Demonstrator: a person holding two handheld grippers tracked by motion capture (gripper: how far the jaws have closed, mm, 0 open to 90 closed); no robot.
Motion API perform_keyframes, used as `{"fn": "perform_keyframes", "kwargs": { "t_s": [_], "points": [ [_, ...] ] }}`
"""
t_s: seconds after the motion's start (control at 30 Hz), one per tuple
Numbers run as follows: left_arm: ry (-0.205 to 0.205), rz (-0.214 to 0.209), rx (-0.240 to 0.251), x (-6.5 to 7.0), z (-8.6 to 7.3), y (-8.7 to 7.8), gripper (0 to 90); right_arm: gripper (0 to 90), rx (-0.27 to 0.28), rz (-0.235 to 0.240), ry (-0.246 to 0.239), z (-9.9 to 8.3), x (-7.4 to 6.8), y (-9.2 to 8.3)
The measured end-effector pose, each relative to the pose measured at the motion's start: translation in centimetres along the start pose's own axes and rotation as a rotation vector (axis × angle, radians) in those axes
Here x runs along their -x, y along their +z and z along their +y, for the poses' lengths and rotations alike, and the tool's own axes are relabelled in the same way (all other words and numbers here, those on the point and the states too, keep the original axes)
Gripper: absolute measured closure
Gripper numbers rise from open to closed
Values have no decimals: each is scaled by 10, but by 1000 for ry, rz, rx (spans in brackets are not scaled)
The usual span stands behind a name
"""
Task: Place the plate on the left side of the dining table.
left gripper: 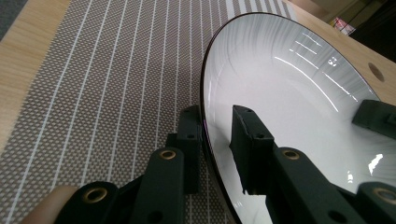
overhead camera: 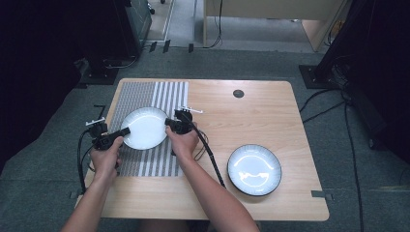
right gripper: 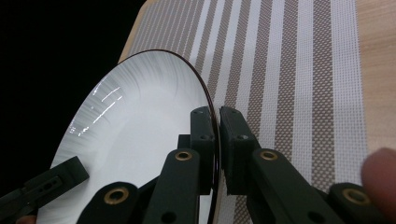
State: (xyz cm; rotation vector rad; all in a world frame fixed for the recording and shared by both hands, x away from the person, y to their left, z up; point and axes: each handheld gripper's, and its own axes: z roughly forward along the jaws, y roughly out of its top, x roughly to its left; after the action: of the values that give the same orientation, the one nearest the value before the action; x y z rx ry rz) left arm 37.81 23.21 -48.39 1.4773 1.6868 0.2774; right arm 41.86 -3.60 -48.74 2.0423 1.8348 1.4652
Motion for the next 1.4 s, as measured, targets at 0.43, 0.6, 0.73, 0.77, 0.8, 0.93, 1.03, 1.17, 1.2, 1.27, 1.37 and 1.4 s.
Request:
{"fn": "perform_keyframes", "kwargs": {
  "t_s": [0.43, 0.6, 0.73, 0.77, 0.8, 0.93, 1.03, 1.17, 1.2, 1.27, 1.37, 1.4],
  "points": [
    [21, 38, -4, 7, 21, 37, 745, 841, 0, -46, 12, 19, 16, 25],
    [-13, 37, -23, 2, 25, 47, 747, 844, -7, -62, 12, 25, 15, 32],
    [-19, 39, -26, -1, 27, 53, 746, 844, 0, -69, 5, 28, 16, 38],
    [-19, 41, -26, -1, 27, 55, 746, 844, -3, -70, 9, 28, 16, 39],
    [-20, 42, -27, -1, 28, 56, 746, 843, 2, -71, 3, 28, 18, 41],
    [-12, 50, -34, -1, 26, 62, 744, 840, 1, -75, 4, 26, 24, 46],
    [-12, 49, -40, -2, 24, 64, 738, 841, 1, -79, -4, 25, 25, 48],
    [-15, 46, -41, -2, 25, 64, 739, 816, 4, -74, -8, 25, 26, 49],
    [-11, 44, -42, -3, 24, 64, 737, 787, 2, -63, 0, 25, 26, 49],
    [-5, 31, -47, -3, 24, 63, 714, 705, 0, -31, 32, 26, 27, 49],
    [6, 11, -58, 0, 25, 57, 606, 619, 10, -59, 26, 28, 29, 48],
    [16, 14, -57, 2, 25, 55, 564, 584, 28, -82, -18, 28, 29, 47]
  ]
}}
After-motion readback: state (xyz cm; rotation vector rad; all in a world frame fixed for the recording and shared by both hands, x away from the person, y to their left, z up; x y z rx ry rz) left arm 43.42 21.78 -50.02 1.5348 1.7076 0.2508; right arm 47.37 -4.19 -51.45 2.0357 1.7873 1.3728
